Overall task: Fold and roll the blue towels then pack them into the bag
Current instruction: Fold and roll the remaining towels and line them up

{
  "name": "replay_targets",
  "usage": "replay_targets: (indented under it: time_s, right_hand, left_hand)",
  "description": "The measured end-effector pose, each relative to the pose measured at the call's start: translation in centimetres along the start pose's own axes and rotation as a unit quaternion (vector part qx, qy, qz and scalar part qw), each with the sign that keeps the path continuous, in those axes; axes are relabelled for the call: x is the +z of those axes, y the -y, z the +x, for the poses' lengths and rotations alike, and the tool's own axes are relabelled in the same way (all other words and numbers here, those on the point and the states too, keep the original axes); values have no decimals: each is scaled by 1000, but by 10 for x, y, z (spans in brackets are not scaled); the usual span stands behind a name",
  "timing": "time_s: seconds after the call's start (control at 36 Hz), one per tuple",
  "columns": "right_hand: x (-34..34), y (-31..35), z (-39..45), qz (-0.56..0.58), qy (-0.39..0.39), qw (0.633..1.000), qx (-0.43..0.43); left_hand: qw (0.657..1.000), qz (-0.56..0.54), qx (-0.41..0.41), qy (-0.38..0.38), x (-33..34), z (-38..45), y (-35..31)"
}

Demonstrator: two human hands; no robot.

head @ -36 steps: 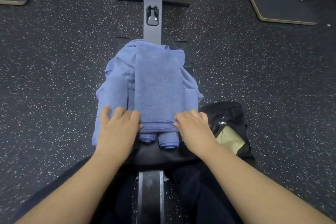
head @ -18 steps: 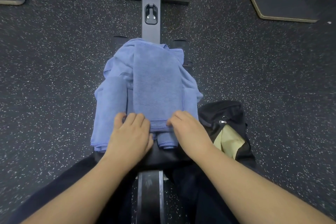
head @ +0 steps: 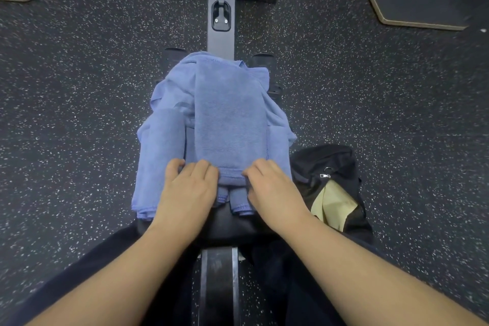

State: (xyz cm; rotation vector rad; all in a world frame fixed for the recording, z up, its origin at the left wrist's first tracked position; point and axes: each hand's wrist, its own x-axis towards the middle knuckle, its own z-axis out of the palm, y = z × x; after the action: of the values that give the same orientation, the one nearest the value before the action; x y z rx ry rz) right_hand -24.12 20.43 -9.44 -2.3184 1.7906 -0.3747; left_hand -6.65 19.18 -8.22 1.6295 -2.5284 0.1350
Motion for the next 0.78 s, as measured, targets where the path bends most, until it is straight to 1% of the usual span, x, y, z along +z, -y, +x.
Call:
replay_targets:
  time_s: [0.17,0.31,0.36,0.44,0.5,0.67,0.78]
  right_hand:
    - [1,1,1,13,-9,1000,4]
    - [-3,-1,2,5,-12,1000,-14]
    - [-6,-1,0,8,-5,1000,-12]
    - [-11,0,1,13,16,1000,12]
    - [-12,0,3,10,15,1000,20]
    - [-17,-2,6,22,23,999,5]
    - [-21,-4,5,23,45,999,-3]
  left_hand:
    - [1000,-11,-1,-10,1,0,2]
    - [999,-29,11,-40,5,1,8]
    - [999,-28,13,-44,7,1,10]
    - [999,-15,12,-41,10,2,11]
    - [999,-6,8,-41,10,3,10]
    - [998,-8,10,-56,8,5,11]
    - [999,-5,31,-39,6,4,14]
